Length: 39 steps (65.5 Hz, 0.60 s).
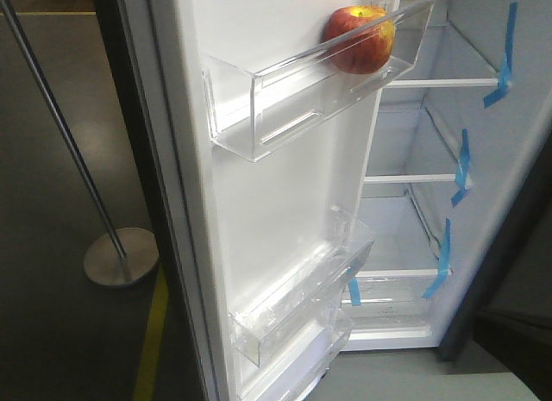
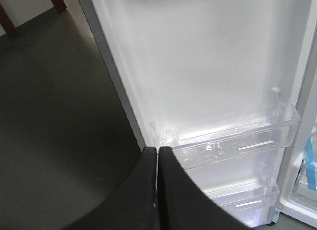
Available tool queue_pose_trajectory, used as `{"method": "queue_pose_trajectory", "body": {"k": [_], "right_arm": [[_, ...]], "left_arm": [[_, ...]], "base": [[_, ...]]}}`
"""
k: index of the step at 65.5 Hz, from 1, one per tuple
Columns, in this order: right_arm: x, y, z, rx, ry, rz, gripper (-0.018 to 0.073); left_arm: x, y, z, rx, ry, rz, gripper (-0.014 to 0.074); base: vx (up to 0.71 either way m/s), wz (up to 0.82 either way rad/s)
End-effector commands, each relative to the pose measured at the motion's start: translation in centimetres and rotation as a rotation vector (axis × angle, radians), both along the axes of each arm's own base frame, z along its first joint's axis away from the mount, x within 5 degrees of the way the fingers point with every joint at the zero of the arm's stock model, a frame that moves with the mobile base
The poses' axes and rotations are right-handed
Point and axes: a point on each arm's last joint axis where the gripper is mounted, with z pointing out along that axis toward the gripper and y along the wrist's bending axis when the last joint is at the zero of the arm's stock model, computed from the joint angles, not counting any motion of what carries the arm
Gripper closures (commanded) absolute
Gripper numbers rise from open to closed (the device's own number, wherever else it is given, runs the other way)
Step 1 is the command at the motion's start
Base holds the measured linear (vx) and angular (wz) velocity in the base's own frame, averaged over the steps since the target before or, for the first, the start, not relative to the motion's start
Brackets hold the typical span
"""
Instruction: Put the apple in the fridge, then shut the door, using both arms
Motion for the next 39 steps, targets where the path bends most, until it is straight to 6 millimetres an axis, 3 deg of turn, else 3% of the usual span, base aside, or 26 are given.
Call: {"method": "queue_pose_trajectory", "body": {"k": [1, 9, 17, 29, 39], "right_arm": [[0.3, -0.1, 1.2, 0.046, -0.049, -0.031, 0.0565], [0.3, -0.1, 1.2, 0.046, -0.049, -0.031, 0.0565], [0.3, -0.1, 1.2, 0.046, -0.049, -0.031, 0.0565], [0.3, -0.1, 1.2, 0.046, -0.049, -0.031, 0.0565], [0.3, -0.1, 1.2, 0.046, -0.049, -0.031, 0.0565]], "left_arm": [[0.4, -0.6, 3.6, 0.141, -0.031, 0.043, 0.0604], [2.3, -0.8, 6.6, 0.216, -0.026, 0.059, 0.0604], [5.8, -0.8, 8.8, 0.195, 0.03, 0.021, 0.0603], [12.2, -0.7, 10.1, 0.127, 0.129, -0.083, 0.0563], [17.4, -1.0, 10.3, 0.039, 0.177, -0.222, 0.0423]], "base": [[0.0, 0.0], [0.0, 0.0], [0.0, 0.0], [0.0, 0.0], [0.0, 0.0]]}}
